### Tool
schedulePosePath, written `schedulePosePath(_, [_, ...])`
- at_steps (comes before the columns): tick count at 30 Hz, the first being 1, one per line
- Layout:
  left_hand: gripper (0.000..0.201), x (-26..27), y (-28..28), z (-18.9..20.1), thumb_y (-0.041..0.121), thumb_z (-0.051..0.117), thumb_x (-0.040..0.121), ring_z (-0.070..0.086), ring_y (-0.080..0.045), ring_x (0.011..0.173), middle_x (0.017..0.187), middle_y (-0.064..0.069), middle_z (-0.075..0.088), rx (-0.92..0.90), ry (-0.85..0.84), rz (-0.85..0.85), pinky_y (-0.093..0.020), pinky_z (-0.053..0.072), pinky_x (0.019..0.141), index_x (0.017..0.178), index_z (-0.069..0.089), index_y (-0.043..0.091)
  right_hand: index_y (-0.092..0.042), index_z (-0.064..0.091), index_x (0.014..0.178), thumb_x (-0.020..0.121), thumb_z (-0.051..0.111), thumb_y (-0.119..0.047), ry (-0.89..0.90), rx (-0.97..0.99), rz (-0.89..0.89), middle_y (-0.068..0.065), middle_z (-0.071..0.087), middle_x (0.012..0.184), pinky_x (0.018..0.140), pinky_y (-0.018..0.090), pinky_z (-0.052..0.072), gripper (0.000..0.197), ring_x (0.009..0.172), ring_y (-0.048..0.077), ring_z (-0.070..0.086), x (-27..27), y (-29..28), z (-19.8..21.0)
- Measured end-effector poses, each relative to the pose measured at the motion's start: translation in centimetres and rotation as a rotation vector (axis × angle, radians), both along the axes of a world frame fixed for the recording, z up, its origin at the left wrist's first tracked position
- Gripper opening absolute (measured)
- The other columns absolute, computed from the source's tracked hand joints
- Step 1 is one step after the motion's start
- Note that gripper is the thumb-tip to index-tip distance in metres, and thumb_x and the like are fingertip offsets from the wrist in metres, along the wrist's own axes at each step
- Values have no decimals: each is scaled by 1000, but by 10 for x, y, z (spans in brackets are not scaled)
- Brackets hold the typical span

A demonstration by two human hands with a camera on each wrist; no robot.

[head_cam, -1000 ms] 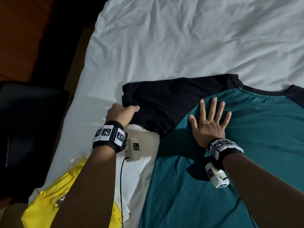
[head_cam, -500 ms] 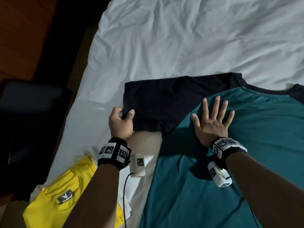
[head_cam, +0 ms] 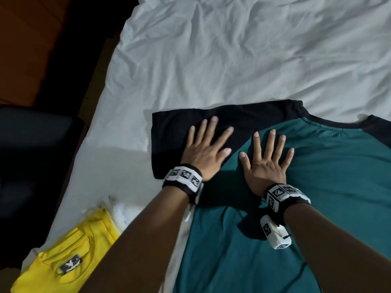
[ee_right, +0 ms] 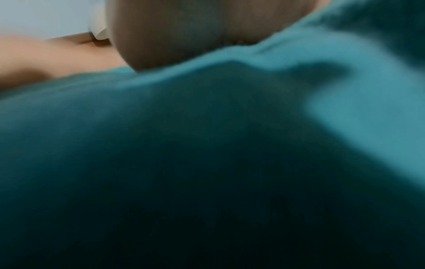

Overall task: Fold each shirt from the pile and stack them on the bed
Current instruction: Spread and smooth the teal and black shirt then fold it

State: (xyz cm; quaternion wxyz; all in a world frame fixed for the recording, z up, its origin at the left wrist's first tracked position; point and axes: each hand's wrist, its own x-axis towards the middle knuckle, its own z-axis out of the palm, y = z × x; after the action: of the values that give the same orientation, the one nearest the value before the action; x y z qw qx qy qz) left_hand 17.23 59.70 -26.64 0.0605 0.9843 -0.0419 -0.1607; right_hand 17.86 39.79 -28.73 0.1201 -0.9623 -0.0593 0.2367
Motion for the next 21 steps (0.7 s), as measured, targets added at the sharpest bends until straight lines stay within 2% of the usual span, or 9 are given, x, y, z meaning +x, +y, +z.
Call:
schedulePosePath(3, [68, 1, 48, -5, 66, 8, 103, -20, -23, 156, 169, -4, -26, 101, 15, 234, -51, -12, 125, 160, -16, 40, -38, -28, 155, 98, 2, -73, 11, 6, 0, -1, -44, 158, 117, 56, -26, 72, 142, 23, -46, 1, 0, 1])
schedulePosePath(7, [72, 13, 60, 12, 62, 5, 103, -27, -31, 154, 167, -15, -27, 184, 48, 562, -65, -10, 121, 163, -14, 26, -38, -27, 155, 99, 2, -72, 3, 18, -5, -1, -43, 159, 117, 55, -26, 72, 143, 23, -45, 0, 0, 1])
schedulePosePath(8, [72, 20, 48, 18, 59, 8, 103, -25, -34, 154, 166, -17, -26, 186, -6, 539, -66, -10, 120, 163, -10, 23, -38, -26, 155, 99, 3, -72, 1, 19, -7, -1, -43, 159, 116, 55, -27, 72, 143, 23, -45, 0, 0, 2])
schedulePosePath(10, [70, 31, 10, 29, 55, 16, 105, -18, -36, 156, 167, -16, -23, 99, -119, 252, -65, -10, 121, 164, -5, 24, -38, -25, 156, 99, 5, -71, -2, 18, -11, 0, -42, 159, 116, 54, -28, 72, 143, 23, -45, 1, 1, 1])
schedulePosePath(12, [68, 32, -25, 26, 54, 20, 106, -19, -32, 156, 168, -12, -25, 24, -73, -101, -63, -6, 123, 163, -8, 32, -37, -25, 156, 100, 5, -70, -5, 8, -5, 0, -43, 159, 115, 54, -29, 72, 143, 24, -45, 1, 1, 2])
schedulePosePath(13, [67, 31, -29, 20, 55, 19, 106, -23, -28, 155, 167, -8, -29, 38, -1, -164, -62, -5, 123, 162, -13, 36, -37, -26, 156, 100, 5, -70, -2, 9, 0, 0, -43, 158, 115, 53, -29, 72, 143, 24, -46, 1, 0, 3])
schedulePosePath(16, [68, 34, 7, 2, 67, 9, 102, -30, -22, 153, 165, -1, -35, 90, 91, 61, -57, -12, 123, 157, -24, 43, -38, -28, 155, 100, 5, -69, 14, 35, 0, -1, -47, 156, 114, 53, -31, 71, 141, 23, -48, 2, 0, 5])
schedulePosePath(18, [69, 37, 38, 1, 67, 2, 101, -28, -23, 153, 166, -4, -33, 130, 104, 232, -54, -13, 124, 157, -26, 37, -38, -29, 154, 100, 4, -69, 15, 36, 1, -2, -48, 155, 114, 53, -31, 70, 140, 23, -49, 2, 0, 5])
schedulePosePath(21, [70, 42, 46, 11, 61, 0, 103, -31, -28, 152, 164, -10, -35, 189, 116, 349, -59, -15, 122, 158, -26, 27, -39, -30, 154, 100, 3, -70, 14, 52, 9, -2, -48, 155, 113, 53, -32, 70, 140, 23, -49, 2, -1, 3])
